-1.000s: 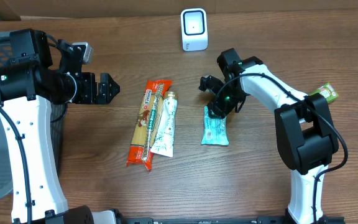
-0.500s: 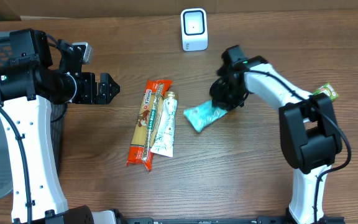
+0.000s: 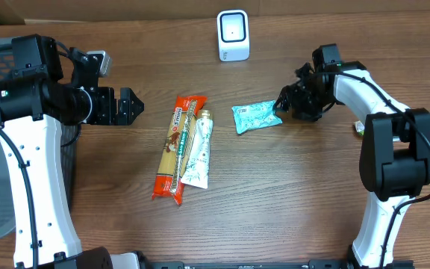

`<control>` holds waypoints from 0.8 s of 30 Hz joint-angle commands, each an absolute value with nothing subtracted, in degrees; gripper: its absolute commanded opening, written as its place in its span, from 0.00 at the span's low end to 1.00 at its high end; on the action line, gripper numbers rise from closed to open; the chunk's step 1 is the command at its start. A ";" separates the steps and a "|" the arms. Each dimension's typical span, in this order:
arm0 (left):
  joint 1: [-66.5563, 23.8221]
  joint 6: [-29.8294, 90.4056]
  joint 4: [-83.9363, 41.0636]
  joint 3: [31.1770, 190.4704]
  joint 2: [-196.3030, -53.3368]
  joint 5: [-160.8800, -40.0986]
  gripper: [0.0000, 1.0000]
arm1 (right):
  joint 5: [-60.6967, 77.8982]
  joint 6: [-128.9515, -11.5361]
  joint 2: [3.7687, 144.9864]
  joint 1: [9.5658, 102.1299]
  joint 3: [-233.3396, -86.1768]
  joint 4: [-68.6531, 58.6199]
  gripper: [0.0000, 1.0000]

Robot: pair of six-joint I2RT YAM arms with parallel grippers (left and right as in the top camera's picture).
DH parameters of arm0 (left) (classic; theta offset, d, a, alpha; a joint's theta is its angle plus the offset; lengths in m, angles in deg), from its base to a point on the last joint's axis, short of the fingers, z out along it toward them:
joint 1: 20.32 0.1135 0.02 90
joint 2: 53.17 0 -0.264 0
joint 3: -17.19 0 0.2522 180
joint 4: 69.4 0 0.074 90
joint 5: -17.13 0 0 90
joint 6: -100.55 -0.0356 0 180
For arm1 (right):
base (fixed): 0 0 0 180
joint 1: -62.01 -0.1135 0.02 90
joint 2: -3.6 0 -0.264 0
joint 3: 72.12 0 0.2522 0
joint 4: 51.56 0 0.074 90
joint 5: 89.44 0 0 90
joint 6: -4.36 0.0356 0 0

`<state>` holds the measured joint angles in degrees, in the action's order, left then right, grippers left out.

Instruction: Scan the item barcode

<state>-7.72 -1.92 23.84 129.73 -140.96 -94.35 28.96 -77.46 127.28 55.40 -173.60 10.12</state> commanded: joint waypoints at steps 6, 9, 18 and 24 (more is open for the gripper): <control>-7.98 -3.19 23.80 130.45 -141.03 -94.92 1.00 | 40.83 -88.84 132.44 54.66 -171.42 6.03 0.52; -7.98 -3.19 23.80 130.45 -141.03 -94.92 1.00 | 48.85 -88.67 134.58 54.55 -171.42 5.44 0.50; -7.98 -3.19 23.80 130.45 -141.03 -94.92 1.00 | 47.30 -76.17 135.50 51.14 -171.42 0.00 0.13; -7.98 -3.19 23.77 130.45 -141.03 -94.92 1.00 | 47.91 -71.80 135.43 50.55 -171.46 -2.47 0.04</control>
<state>-7.72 -1.92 23.86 129.73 -140.96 -94.35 49.55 -75.84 133.97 50.63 -172.10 -2.12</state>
